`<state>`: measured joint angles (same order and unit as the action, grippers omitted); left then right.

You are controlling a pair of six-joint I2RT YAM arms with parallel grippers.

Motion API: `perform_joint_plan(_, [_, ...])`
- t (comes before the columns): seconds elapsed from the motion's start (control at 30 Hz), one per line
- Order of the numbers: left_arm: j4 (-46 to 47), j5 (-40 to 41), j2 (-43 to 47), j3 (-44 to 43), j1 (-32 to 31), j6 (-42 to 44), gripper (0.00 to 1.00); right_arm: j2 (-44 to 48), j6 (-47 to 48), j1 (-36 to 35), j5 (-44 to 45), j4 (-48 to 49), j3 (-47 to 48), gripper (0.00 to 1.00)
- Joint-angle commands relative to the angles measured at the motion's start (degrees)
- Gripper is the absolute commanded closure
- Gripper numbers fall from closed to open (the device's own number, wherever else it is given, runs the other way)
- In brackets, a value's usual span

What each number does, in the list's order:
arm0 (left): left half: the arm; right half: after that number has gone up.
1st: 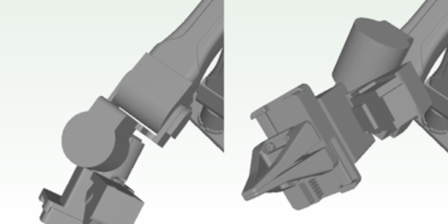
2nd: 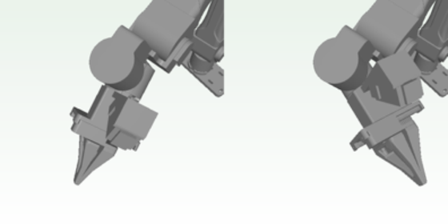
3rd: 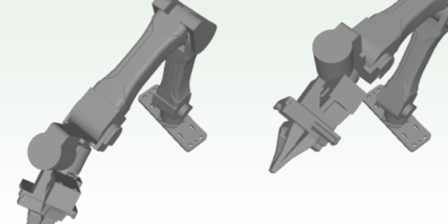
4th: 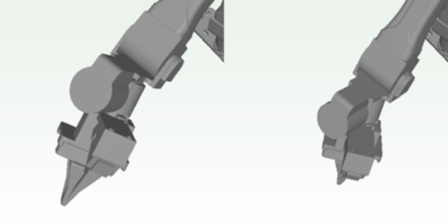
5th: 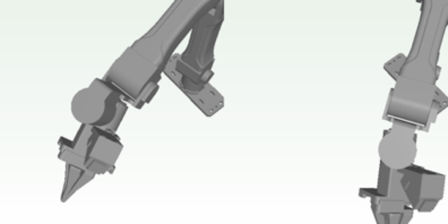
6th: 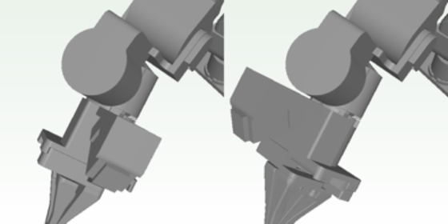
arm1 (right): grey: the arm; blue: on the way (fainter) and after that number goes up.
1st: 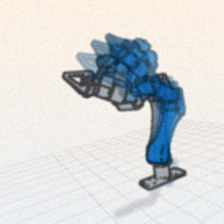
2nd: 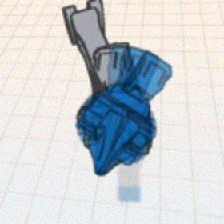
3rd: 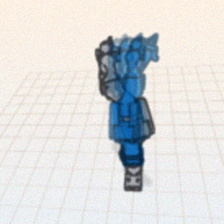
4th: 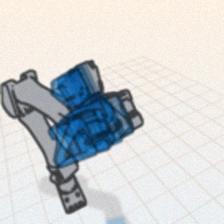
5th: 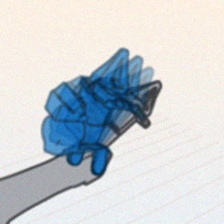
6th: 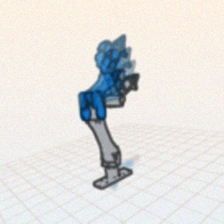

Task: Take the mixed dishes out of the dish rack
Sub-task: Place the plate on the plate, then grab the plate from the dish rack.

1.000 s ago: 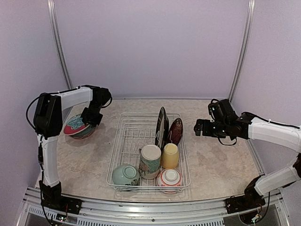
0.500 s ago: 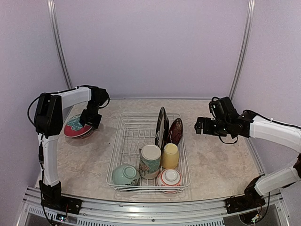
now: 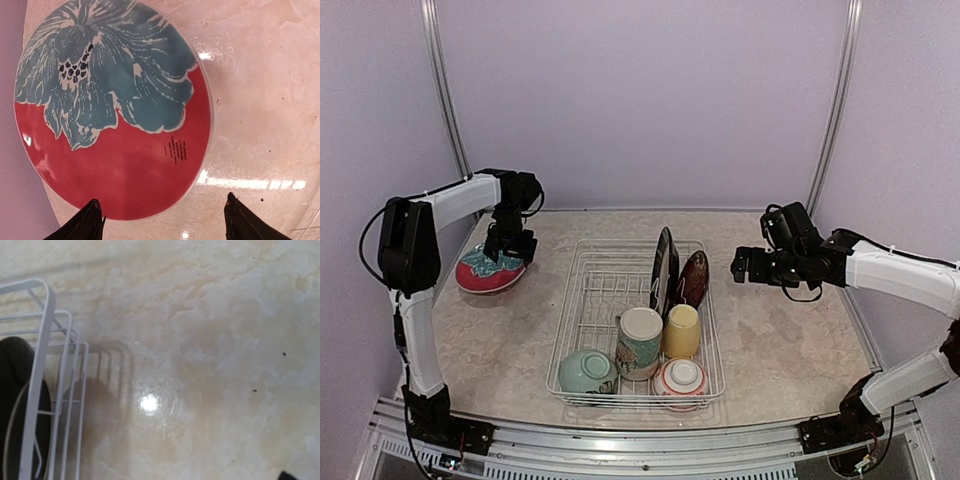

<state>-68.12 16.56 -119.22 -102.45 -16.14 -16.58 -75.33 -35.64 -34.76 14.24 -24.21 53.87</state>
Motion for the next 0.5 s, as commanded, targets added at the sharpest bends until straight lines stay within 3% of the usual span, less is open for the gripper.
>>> perform_joint_plan(0.0, [2.88, -4.18, 6.30, 1.52, 0.34, -0.99, 0.19, -0.55, -0.60, -0.54, -0.11, -1.67, 1.32, 0.00])
perform_joint_plan(0.23, [9.03, -9.16, 14.26, 5.92, -1.74, -0.87, 0.07, 0.89, -1.20, -0.50, -0.07, -1.24, -0.18, 0.00])
perform_joint_plan(0.47, [15.46, -13.32, 22.84, 9.32, -9.83, -0.80, 0.02, 3.39, -1.31, -0.60, 0.57, -1.05, -1.82, 0.00])
